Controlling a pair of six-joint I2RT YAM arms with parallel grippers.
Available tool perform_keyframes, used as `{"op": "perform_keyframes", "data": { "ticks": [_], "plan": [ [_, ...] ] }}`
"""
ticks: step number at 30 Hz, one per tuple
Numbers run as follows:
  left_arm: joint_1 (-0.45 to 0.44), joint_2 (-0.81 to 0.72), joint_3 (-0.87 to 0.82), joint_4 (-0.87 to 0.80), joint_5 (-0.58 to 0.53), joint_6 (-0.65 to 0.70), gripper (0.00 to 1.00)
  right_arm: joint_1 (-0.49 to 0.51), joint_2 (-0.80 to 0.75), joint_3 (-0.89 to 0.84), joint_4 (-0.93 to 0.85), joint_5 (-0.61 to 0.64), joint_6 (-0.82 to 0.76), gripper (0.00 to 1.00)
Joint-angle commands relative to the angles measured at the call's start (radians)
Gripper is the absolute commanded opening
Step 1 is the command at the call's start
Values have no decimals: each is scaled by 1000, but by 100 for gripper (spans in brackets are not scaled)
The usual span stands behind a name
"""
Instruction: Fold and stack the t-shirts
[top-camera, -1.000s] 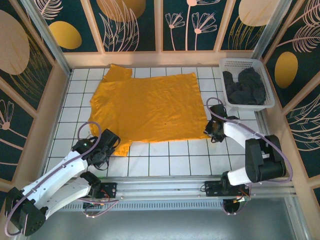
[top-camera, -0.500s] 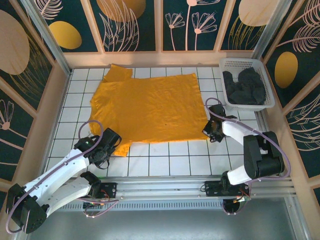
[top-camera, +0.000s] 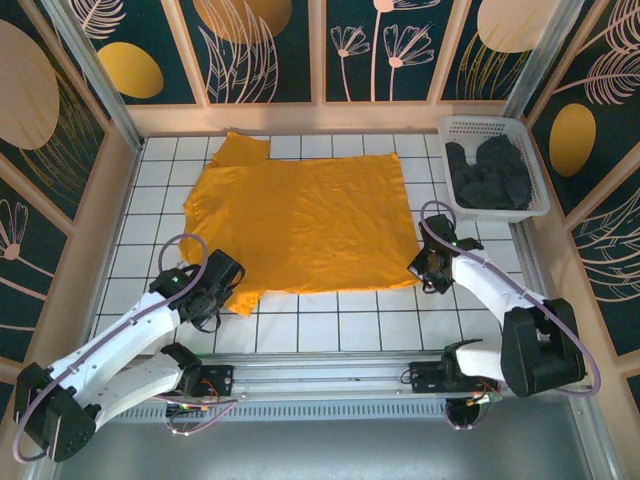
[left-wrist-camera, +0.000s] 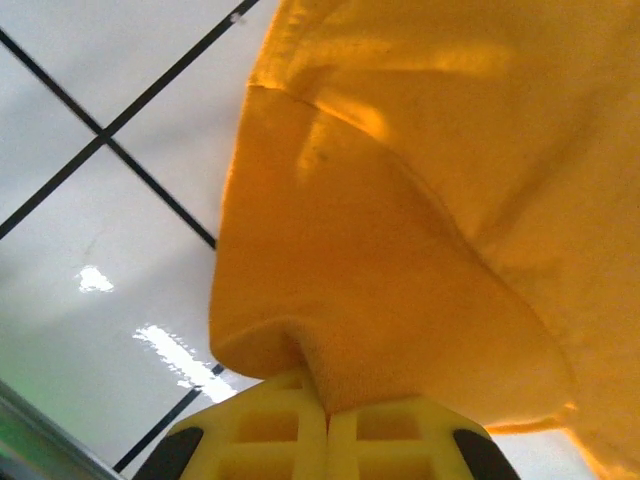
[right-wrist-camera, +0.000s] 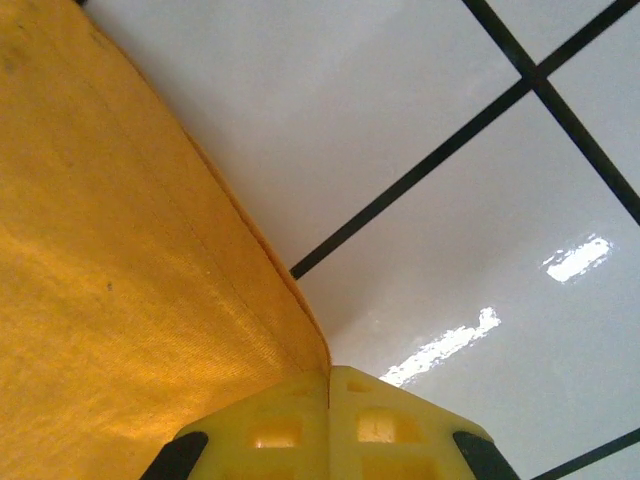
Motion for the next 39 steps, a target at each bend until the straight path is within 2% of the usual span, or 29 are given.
{"op": "perform_keyframes", "data": {
  "ticks": [1,7,11,16,21,26,39],
  "plan": [
    [58,43,37,84,-5,74,0,3,54,74,-38,9,27,0],
    [282,148,127,349,119,290,0,-13,185,237,-3,-25,25,0],
    [338,312,285,392,135,446,0,-29,273,346,2,-34,34,0],
    [396,436,433,422,128,553,0,-52,356,453,17,-31,49,0],
    [414,555,545,427,107,650,0,-58,449,550,23,-34,52,0],
    [434,615,577,441,78,702,0,-65,531,629,27,-34,43,0],
    [443,727,635,476,44,747,0,-81,636,713,23,-19,34,0]
  ]
}}
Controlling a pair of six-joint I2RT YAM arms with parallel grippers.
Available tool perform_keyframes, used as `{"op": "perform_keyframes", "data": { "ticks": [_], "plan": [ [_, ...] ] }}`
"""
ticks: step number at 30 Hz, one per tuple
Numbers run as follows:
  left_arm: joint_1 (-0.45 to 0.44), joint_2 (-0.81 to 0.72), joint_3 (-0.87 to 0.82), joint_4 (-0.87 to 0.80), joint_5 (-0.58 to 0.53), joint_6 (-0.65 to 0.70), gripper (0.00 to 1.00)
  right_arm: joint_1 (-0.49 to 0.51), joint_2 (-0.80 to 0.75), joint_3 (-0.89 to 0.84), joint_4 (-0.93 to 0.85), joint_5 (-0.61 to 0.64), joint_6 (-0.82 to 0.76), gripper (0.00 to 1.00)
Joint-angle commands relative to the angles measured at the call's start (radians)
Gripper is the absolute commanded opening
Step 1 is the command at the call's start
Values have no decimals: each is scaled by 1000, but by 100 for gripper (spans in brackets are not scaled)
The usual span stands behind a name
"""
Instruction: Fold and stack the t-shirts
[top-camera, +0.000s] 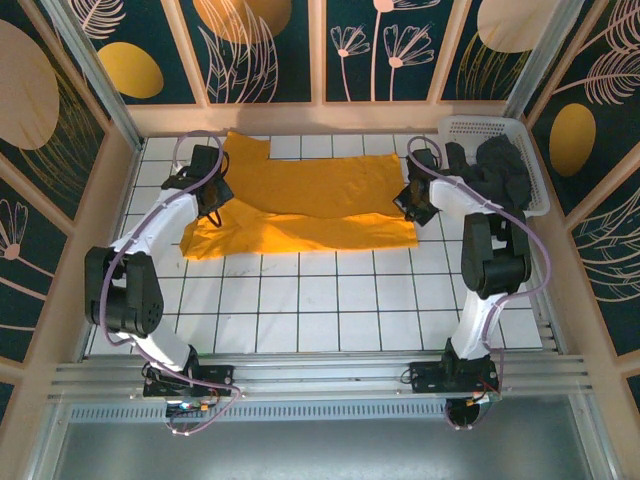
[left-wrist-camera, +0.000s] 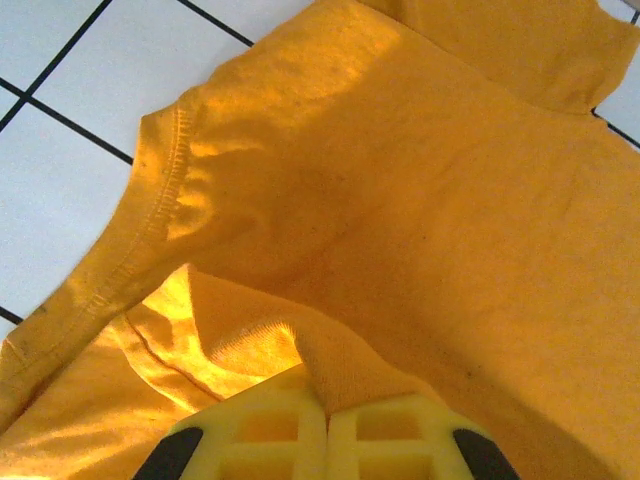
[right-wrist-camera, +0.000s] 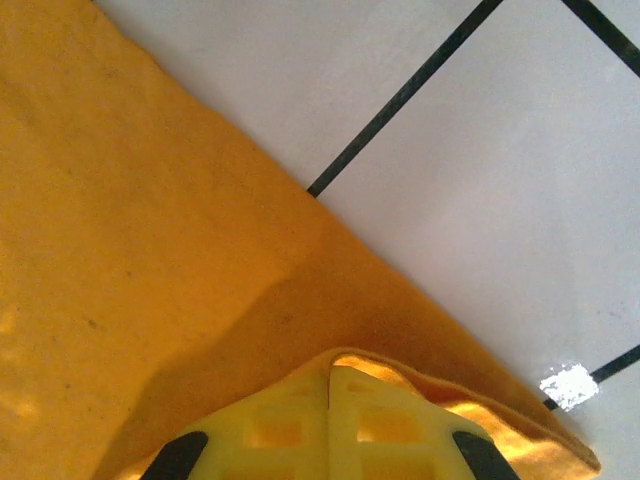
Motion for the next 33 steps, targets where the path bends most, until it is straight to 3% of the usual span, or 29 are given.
{"op": "perform_keyframes", "data": {
  "ticks": [1,11,16,17,18,19,20,21,24,28,33],
  "plan": [
    [10,28,36,18,-41,24,0,-13,26,55,-14,11,2,0],
    [26,105,73,-39,-119,17,0,-25,93,137,-42,35,-5,0],
    [30,134,71,0,-103,50,0,-28,135,162,-37,7,-22,0],
    [30,140,76,10,-94,62,6,-32,144,165,-30,-4,-32,0],
    [30,148,85,10,-90,75,20,-37,155,170,-26,-34,-39,7],
    [30,157,99,2,-94,83,40,-40,164,175,-26,-48,-50,26],
    [30,164,112,-11,-105,87,53,-45,167,182,-30,-49,-60,41],
    [31,167,122,-29,-117,90,58,-46,165,190,-39,-41,-71,50],
    [45,122,90,-54,-107,72,59,-49,115,181,-59,-10,-105,61],
    [101,-6,-72,-55,-32,6,58,-45,-2,85,-54,35,-136,63],
    [232,-103,-302,7,115,-37,57,-18,-122,-104,-14,16,-171,63]
  ]
}}
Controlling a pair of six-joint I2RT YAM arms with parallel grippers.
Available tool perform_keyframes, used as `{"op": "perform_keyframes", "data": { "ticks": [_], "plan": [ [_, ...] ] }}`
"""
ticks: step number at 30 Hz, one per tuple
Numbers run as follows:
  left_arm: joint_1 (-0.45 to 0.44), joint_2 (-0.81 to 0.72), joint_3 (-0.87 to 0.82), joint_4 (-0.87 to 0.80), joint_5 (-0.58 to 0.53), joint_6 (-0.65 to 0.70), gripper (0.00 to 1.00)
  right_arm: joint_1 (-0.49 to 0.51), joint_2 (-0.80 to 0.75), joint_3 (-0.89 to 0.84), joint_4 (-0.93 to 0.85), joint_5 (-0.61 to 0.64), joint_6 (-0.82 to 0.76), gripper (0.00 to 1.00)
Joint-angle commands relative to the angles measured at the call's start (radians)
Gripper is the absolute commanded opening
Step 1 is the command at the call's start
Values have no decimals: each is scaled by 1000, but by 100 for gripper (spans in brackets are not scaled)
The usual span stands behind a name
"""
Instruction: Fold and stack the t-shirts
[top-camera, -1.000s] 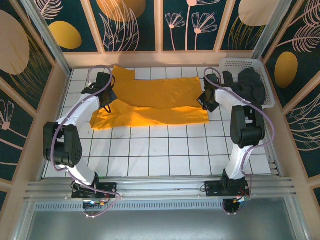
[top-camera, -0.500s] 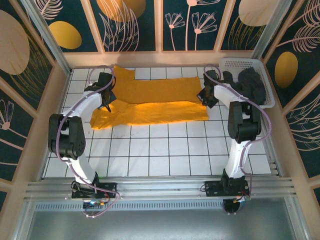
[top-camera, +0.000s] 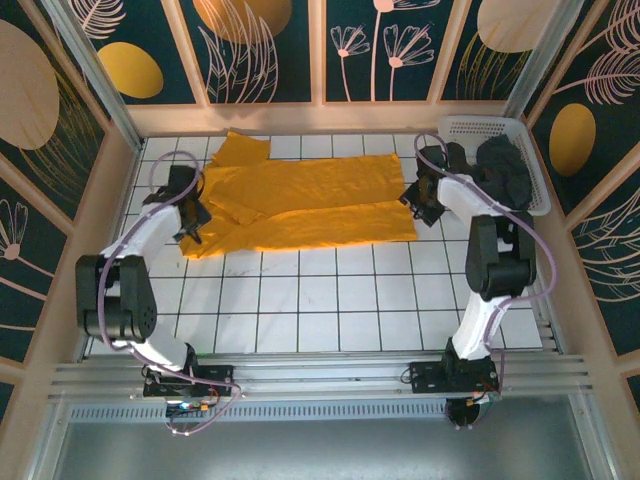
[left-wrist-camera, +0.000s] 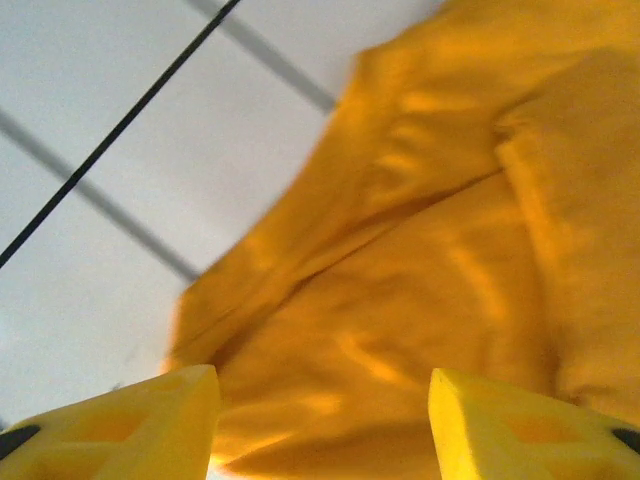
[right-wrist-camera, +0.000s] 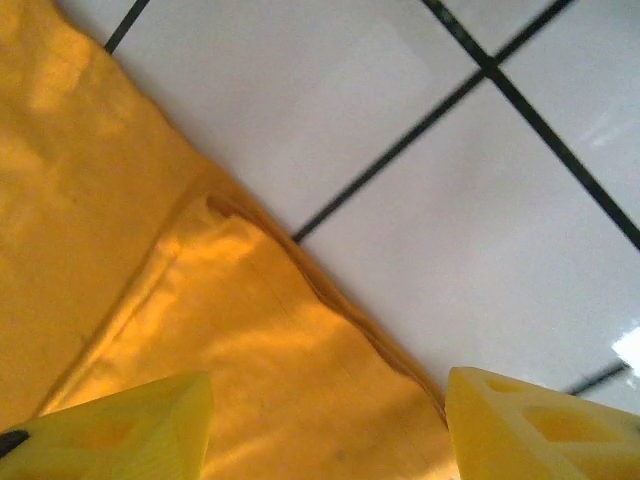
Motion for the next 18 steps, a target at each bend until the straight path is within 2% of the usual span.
{"op": "perform_keyframes", "data": {
  "ticks": [1,4,9,11,14,16,18],
  "plan": [
    [87,-31,-125,26,131,-51,57,21,-75,-110,11,-1,-46,62],
    [157,-36,-196,105,225,-69,58,19,-103,-196,48,-13,-48,62],
    [173,21,-223,197,295,-73,57,11,-81,-226,101,-82,-51,60],
    [173,40,-229,225,305,-79,52,9,-53,-220,106,-80,-48,58],
    [173,70,-218,242,297,-82,38,3,-10,-213,124,-75,-40,51],
    [173,81,-200,235,279,-73,22,-1,15,-199,136,-78,-43,36],
    [175,79,-181,216,238,-56,6,0,36,-179,127,-72,-42,13]
  ]
}}
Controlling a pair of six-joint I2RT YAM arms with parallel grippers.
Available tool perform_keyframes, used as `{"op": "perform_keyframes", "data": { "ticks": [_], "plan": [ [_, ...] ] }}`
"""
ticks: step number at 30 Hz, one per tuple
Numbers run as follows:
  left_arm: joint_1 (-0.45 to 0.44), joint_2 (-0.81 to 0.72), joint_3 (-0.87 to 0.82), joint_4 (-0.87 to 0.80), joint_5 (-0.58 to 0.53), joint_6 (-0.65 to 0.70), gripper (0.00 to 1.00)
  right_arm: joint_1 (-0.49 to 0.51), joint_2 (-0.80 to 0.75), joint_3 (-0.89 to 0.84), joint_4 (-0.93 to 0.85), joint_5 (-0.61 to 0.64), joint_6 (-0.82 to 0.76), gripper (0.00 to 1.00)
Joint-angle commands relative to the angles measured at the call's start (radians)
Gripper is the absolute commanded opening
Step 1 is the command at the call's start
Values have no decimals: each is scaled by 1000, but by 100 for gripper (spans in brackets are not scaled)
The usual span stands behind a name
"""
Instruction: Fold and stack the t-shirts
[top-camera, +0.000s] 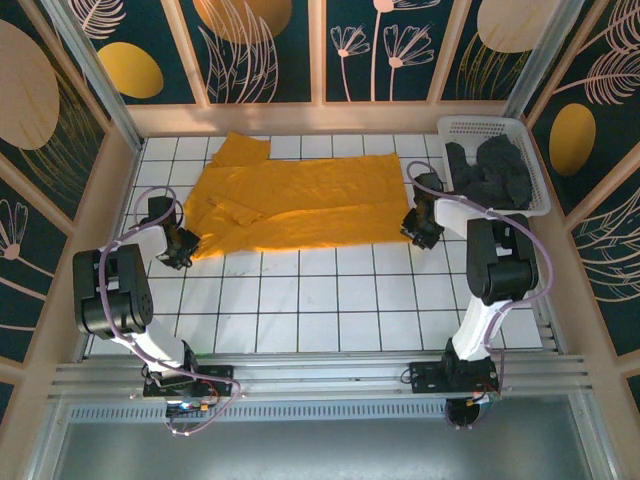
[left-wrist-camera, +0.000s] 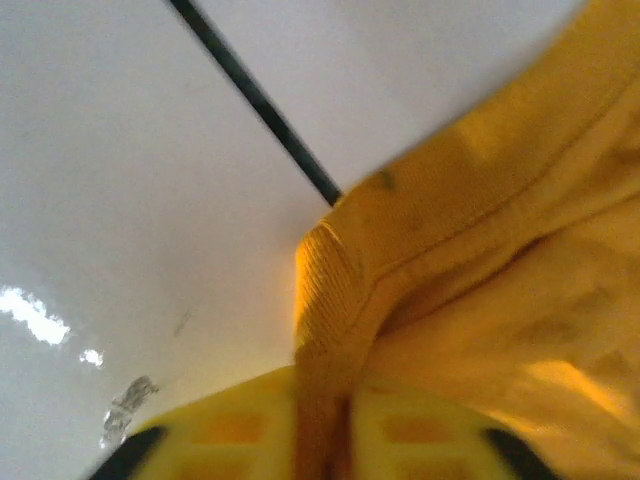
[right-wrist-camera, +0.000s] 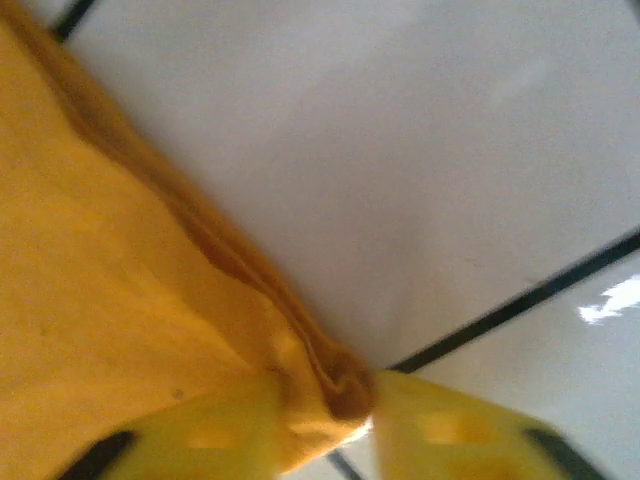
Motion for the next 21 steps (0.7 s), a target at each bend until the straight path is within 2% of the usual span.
{"op": "perform_keyframes", "data": {
  "ticks": [1,6,9,15,21],
  "plan": [
    [2,12,43,-6,-57,27,0,-7,44,38,27,2,5,1],
    [12,-38,59,-88,-158,73,0,-7,-50,-17,-47,131,33,0],
    [12,-85,19,-123,-160,64,0,-7,-130,-95,-87,145,39,0],
    [11,-235,-170,-158,-134,-79,0,12,-276,-276,-190,123,91,0],
    [12,-386,-286,-204,-187,-204,0,32,-456,-428,-264,109,134,0]
  ]
}}
